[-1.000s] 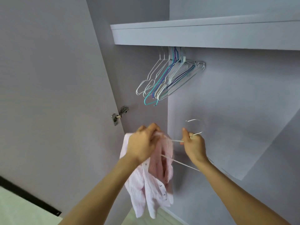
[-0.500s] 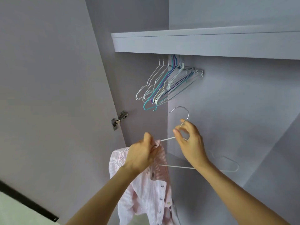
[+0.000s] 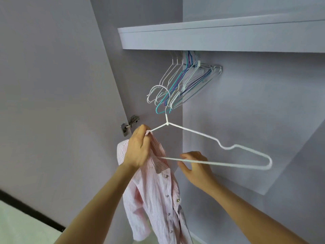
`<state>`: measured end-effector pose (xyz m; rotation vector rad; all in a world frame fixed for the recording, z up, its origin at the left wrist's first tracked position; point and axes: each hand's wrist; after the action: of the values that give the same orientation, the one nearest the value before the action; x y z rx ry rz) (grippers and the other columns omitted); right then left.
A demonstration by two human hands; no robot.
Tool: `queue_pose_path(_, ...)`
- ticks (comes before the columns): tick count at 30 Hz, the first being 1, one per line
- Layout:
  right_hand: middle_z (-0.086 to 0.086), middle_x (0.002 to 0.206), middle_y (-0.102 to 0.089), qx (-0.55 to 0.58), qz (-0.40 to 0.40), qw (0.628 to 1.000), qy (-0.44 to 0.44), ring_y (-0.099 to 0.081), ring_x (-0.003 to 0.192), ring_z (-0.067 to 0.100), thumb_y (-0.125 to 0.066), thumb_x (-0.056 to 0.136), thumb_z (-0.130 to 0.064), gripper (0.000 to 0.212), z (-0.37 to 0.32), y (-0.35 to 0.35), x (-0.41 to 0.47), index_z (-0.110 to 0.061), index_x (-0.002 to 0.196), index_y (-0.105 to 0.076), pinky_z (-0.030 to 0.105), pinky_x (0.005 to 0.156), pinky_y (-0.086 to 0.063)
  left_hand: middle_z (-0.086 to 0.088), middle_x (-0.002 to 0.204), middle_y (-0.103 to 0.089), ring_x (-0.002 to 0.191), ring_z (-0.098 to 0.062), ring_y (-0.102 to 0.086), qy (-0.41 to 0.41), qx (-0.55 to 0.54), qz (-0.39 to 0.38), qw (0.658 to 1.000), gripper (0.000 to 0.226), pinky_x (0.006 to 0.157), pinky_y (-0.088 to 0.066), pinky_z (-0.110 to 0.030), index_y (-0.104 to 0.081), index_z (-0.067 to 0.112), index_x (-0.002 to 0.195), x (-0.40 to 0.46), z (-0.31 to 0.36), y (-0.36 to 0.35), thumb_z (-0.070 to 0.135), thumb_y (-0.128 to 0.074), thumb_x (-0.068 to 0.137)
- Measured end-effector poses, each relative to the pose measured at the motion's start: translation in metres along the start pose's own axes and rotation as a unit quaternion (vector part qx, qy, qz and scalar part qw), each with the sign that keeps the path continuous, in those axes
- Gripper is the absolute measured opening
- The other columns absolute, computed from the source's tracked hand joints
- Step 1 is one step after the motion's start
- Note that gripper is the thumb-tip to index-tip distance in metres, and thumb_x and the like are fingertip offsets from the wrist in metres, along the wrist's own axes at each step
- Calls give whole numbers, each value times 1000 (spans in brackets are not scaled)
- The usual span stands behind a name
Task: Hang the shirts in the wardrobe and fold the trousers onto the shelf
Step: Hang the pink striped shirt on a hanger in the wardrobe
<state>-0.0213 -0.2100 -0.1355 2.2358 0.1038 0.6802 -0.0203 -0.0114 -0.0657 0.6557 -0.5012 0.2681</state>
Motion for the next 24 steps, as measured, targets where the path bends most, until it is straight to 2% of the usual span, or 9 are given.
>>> queue_pose_path(2, 5, 107, -66, 29, -74, 997, -18, -58, 106, 23, -70, 81, -30, 38, -8, -9, 12, -10, 113, -64, 30, 95, -41, 13, 62, -43, 63, 1, -41, 2, -37, 7, 999, 18, 62, -32, -13, -41, 20, 70, 0, 2, 4, 12, -34, 84)
queue_pose_path(4, -2, 112, -63, 21, -128, 991, -7, -54, 109, 14, -67, 80, -43, 46, -15, -20, 22, -19, 118, -60, 12, 86, -29, 13, 56, -41, 58, -2, -35, 20, -94, 16, 995, 23, 59, -30, -19, -38, 24, 64, 0, 2, 6, 8, -33, 80)
queue_pose_path(7, -4, 107, -60, -22, -181, 983, 6, -56, 105, 18, -67, 75, -48, 45, -30, -32, 30, -22, 110, -58, 23, 79, -35, 9, 59, -32, 59, -12, -28, 51, -135, 36, 989, 18, 59, -26, -31, -35, 16, 60, 2, 0, 8, 9, -33, 76)
queue_pose_path(9, 1, 103, -62, -47, -213, 976, 27, -58, 101, 23, -65, 74, -50, 41, -37, -39, 30, -18, 100, -56, 30, 74, -43, 4, 61, -30, 59, -9, -27, 58, -157, 47, 985, 16, 59, -26, -27, -34, 14, 59, 5, 0, 8, 9, -32, 74)
queue_pose_path(13, 11, 94, -66, -50, -157, 985, -59, -62, 91, 32, -57, 81, -31, 22, -35, -35, 37, -11, 86, -59, 31, 69, -43, 10, 55, -34, 55, -2, -30, 42, -156, 49, 986, 22, 56, -26, -21, -34, 20, 54, 6, -1, 10, 6, -33, 70)
queue_pose_path(17, 15, 100, -67, -76, -103, 990, -67, -60, 94, 36, -58, 84, -23, 20, -13, 0, 57, -10, 100, -57, 35, 72, -42, 11, 58, -35, 58, 0, -37, -10, -78, 8, 997, 29, 58, -28, -17, -32, 30, 55, 1, -11, 15, 6, -35, 72)
queue_pose_path(19, 17, 96, -68, -28, -93, 994, -43, -62, 90, 36, -56, 84, -11, 20, -4, 18, 65, -7, 103, -57, 36, 74, -43, 11, 63, -37, 61, -1, -37, -53, -32, -27, 998, 22, 59, -29, -16, -37, 23, 55, -1, -13, 18, 14, -34, 75)
queue_pose_path(21, 17, 93, -66, 36, -99, 994, -15, -62, 86, 36, -53, 83, -1, 20, 5, 30, 70, -5, 103, -56, 36, 76, -43, -1, 64, -41, 62, -9, -36, -88, 19, -52, 995, 30, 59, -31, -25, -44, 6, 55, 1, -15, 20, 21, -30, 77)
queue_pose_path(24, 8, 111, -65, -3, -151, 988, 16, -61, 98, 31, -59, 86, -23, 33, 16, 47, 77, -17, 117, -49, 35, 83, -47, -14, 63, -46, 60, -28, -45, -138, 102, -77, 982, 36, 60, -34, -35, -48, -2, 59, 5, -11, 24, 22, -31, 80)
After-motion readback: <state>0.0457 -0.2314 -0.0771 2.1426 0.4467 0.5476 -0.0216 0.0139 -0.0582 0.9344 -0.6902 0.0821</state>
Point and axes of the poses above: each hand's wrist, its own x-axis towards the middle knuckle, its own y-axis out of the back of the hand, z = x × y
